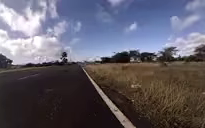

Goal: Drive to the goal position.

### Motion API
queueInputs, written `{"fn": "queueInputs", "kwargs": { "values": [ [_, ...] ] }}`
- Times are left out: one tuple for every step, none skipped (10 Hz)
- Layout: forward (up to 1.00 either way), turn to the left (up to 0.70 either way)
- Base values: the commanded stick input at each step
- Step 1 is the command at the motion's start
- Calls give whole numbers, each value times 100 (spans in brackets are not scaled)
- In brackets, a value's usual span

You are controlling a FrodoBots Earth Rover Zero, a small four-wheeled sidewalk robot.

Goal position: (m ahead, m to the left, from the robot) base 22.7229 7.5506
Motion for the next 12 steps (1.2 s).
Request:
{"fn": "queueInputs", "kwargs": {
  "values": [
    [70,0],
    [70,0],
    [70,3],
    [70,10],
    [70,18],
    [70,28],
    [70,30],
    [70,13],
    [70,0],
    [70,0],
    [70,0],
    [70,0]
  ]
}}
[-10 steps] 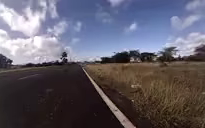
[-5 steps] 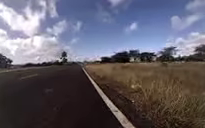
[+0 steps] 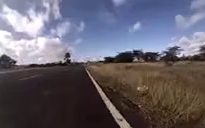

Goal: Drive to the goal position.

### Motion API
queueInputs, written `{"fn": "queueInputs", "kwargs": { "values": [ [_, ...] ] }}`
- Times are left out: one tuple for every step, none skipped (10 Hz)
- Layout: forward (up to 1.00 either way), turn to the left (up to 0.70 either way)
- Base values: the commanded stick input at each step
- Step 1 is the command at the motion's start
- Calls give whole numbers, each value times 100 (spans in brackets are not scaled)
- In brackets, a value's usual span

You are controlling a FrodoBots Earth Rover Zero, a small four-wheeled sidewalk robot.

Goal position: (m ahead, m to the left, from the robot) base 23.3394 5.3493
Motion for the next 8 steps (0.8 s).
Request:
{"fn": "queueInputs", "kwargs": {
  "values": [
    [70,0],
    [70,0],
    [70,0],
    [70,0],
    [70,0],
    [70,14],
    [70,30],
    [70,35]
  ]
}}
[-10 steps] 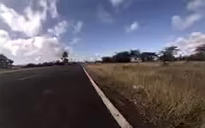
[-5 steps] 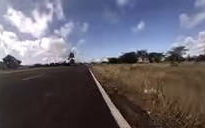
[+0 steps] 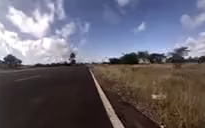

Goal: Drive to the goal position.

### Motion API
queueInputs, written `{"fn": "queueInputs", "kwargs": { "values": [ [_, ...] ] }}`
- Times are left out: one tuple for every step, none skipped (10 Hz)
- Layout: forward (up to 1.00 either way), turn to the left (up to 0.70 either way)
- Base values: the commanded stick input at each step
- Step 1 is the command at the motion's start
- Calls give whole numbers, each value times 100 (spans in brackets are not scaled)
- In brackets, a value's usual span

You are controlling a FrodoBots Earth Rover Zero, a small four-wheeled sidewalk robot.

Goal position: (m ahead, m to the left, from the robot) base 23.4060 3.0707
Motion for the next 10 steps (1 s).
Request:
{"fn": "queueInputs", "kwargs": {
  "values": [
    [70,35],
    [70,8],
    [70,2],
    [70,0],
    [70,0],
    [70,9],
    [70,26],
    [70,35],
    [70,35],
    [70,35]
  ]
}}
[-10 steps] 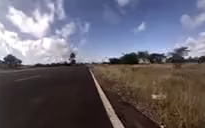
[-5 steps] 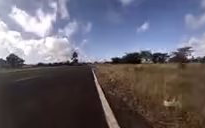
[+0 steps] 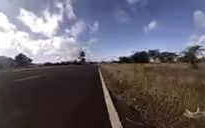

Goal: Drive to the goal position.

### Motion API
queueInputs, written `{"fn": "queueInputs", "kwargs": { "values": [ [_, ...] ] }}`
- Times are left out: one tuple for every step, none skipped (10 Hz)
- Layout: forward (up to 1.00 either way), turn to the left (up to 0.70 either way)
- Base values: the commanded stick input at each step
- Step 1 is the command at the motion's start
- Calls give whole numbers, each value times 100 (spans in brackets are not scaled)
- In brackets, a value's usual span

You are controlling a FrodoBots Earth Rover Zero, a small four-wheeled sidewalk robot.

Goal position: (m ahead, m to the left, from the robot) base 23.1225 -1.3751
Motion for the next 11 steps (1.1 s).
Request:
{"fn": "queueInputs", "kwargs": {
  "values": [
    [70,35],
    [70,35],
    [70,35],
    [70,30],
    [70,14],
    [70,0],
    [70,0],
    [70,0],
    [70,0],
    [70,0],
    [70,0]
  ]
}}
